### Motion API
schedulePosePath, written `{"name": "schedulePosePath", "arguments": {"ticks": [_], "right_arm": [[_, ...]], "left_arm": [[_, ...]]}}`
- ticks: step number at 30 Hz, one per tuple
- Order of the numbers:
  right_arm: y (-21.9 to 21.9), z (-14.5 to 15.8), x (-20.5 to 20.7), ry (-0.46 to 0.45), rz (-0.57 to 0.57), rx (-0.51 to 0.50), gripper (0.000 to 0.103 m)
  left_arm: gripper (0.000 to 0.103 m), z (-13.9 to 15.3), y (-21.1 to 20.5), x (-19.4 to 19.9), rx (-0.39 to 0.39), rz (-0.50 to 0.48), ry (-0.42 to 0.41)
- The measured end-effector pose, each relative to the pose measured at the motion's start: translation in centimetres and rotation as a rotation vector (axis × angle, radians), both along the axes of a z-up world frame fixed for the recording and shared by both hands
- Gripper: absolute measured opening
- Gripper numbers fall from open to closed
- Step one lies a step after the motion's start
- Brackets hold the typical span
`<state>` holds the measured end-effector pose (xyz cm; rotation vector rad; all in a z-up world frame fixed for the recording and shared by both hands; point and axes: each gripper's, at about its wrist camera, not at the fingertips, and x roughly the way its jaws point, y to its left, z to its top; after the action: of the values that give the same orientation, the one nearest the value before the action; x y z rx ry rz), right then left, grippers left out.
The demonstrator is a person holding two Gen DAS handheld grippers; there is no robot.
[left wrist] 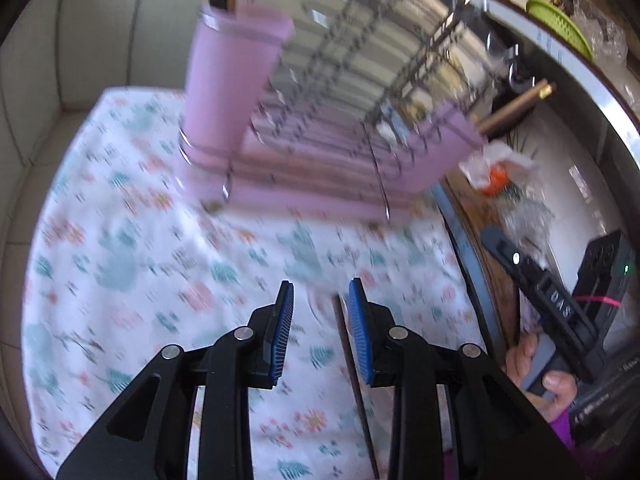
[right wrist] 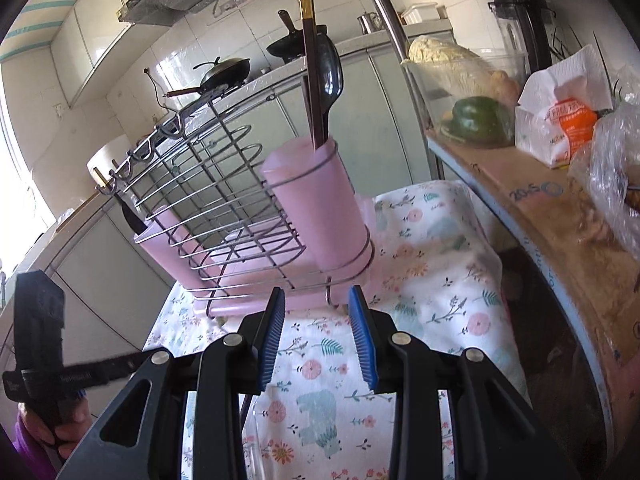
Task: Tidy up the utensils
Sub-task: 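Move both open tools back down to the utensils on the cloth, then grasp a dark chopstick with the left tool while the right tool grasps the clear plastic spoon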
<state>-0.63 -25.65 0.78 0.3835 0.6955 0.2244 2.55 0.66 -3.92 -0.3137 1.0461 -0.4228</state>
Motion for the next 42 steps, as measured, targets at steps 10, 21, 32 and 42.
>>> {"name": "schedulePosePath", "arguments": {"ticks": [10, 21, 32, 42], "right_arm": [[0.2, -0.8, -0.2, 0.039, 0.03, 0.01, 0.033], [0.2, -1.6, -0.1, 0.067, 0.052, 0.024, 0.033], [1.4, -2.6, 0.6, 0.119, 0.104, 0.032, 0.033], [5.4, -5.6, 3.0, 0.297, 0.282, 0.09, 0.033]], "left_arm": [[0.028, -3.0, -2.5, -1.0, -0.004, -0.104, 0.132], [0.02, -5.0, -5.8, 0.0, 0.047, -0.176, 0.19], [0.005, -5.2, -4.2, 0.1, 0.016, -0.121, 0.184], [0.004, -3.9, 0.6, 0.0, 0.055, 0.014, 0.131]]}}
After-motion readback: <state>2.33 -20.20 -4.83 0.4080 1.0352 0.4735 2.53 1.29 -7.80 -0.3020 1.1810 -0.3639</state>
